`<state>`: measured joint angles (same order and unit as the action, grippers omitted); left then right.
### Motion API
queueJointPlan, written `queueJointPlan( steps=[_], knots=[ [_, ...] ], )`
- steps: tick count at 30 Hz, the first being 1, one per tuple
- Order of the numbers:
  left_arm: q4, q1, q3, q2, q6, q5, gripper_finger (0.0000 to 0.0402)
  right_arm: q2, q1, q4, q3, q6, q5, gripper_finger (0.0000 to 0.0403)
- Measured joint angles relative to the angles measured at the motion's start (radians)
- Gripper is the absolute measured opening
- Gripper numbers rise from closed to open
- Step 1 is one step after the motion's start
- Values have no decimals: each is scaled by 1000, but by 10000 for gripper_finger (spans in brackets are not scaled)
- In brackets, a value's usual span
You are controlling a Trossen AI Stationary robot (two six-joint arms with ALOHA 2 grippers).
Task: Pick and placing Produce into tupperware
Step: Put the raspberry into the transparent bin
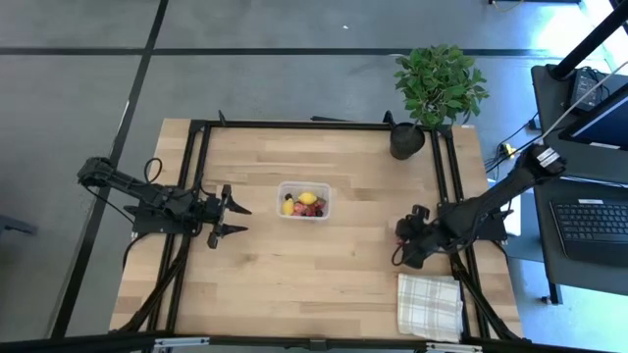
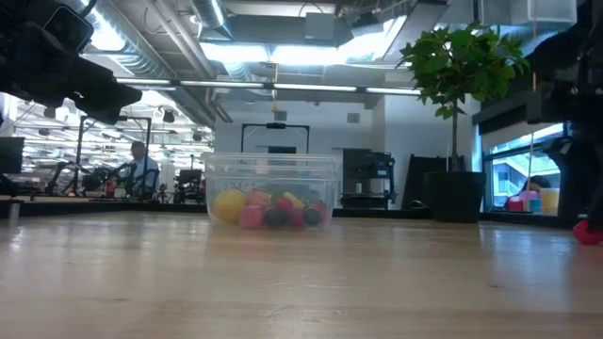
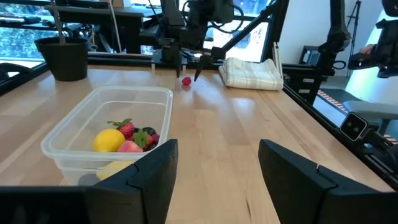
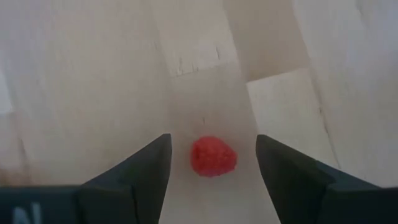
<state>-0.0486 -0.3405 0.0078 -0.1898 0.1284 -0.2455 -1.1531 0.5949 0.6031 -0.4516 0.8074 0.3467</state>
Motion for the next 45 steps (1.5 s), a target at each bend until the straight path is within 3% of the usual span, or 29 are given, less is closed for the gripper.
queueJointPlan(
  steps=[14,28,38,45],
  knots=[
    [0,0,0,0,0,0,218,-118,0,-25,-4,53,-22,229],
    [0,0,0,0,0,0,218,-119,0,-33,-3,52,-40,114],
    [0,0,0,0,0,0,218,-121,-1,-82,-9,68,-35,121],
    [0,0,0,0,0,0,218,-122,-51,-303,-94,-131,-25,121]
  ],
)
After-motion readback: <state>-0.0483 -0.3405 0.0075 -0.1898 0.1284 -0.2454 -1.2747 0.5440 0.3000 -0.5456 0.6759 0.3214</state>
